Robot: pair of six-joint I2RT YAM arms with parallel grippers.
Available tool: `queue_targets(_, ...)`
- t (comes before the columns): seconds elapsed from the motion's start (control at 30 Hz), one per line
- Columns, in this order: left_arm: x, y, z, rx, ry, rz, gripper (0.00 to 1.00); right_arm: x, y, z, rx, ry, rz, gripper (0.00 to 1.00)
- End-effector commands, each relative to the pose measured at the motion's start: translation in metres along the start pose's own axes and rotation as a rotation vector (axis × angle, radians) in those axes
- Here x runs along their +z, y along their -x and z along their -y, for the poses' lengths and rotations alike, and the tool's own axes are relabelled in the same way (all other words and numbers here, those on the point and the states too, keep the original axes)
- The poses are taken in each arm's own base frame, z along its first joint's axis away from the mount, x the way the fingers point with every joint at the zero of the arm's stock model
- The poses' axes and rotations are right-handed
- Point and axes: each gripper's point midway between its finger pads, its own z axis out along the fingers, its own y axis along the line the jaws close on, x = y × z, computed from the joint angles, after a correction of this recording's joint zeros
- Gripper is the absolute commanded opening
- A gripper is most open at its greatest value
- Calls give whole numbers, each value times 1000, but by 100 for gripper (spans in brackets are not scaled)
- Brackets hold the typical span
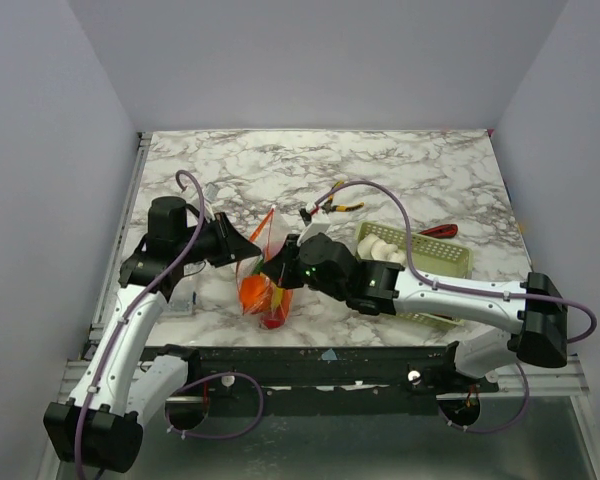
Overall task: Place the food in the zip-top bag and seal the zipper
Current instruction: Adjust the zipper food storage bag at the center of the board.
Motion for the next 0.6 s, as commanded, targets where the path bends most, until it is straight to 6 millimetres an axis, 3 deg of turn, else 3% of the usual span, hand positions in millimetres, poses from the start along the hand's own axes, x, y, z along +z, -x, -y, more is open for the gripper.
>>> queue_targets(0.0,6,-10,2,-9,-49,-36,22,0,13,-13,92,64,82,0)
queue_targets(0.1,6,-10,4,6,-60,-37,34,2,10,-10,88,53,75,0)
queue_targets(0.23,1,-2,13,72,-77,-9,59,6,5,-14,81,65,53,0)
queue_targets(0.4,-2,13,18,164,-3,45,77,10,4,-20,78,81,42,0)
queue_targets(0.57,9,20,7,236,150,60,80,14,3,-22,78,85,36,0)
